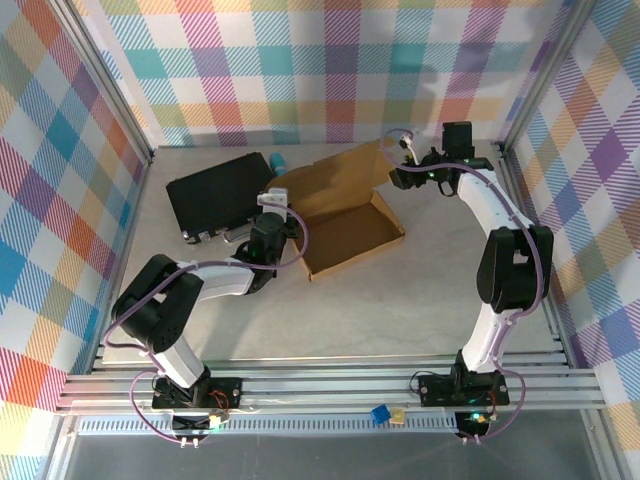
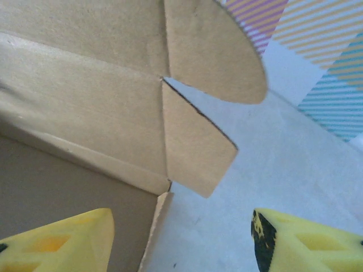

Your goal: Fold the paper box

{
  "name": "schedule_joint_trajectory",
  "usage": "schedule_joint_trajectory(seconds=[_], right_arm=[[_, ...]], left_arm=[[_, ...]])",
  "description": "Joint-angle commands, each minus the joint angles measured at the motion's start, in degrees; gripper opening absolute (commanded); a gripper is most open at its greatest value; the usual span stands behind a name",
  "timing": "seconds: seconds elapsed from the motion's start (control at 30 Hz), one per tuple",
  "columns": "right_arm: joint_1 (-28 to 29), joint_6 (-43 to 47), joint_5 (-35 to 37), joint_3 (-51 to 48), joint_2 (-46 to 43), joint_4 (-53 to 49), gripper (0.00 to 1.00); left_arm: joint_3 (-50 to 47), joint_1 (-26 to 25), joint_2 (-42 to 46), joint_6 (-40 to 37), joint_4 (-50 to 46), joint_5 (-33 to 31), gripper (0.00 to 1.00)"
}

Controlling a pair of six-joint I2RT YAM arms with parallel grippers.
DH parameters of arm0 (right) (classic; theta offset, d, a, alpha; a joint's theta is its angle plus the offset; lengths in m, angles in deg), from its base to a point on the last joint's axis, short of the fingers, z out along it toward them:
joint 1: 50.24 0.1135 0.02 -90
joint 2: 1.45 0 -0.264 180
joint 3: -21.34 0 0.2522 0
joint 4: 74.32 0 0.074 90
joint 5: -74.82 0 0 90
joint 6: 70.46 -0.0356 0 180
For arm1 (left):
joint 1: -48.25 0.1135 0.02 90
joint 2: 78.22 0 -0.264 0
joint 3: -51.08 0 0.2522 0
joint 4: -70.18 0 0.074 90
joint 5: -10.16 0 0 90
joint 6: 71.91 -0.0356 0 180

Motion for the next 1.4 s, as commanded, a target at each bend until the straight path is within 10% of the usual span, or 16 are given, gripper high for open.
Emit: schedule_joint_trajectory(seconds=[0.0,0.7,1.37], right_arm=[[0.6,4.5,-8.1,-0.1,2.4,5.3,0.70],[4.4,1.0,-16.2,21.5,23.2,9.1,0.67],[5.3,-2.3,-5.8,5.6,7.4,10.5,0.30]], left_arm=[[-2.1,2.5,4.2,0.0,-1.8,3.8,0.00],[3.8,9.9,1.3,0.5,-8.2,13.3,0.00],[7.0,9.9,-0.9,2.9,-10.4,12.3,0.00]])
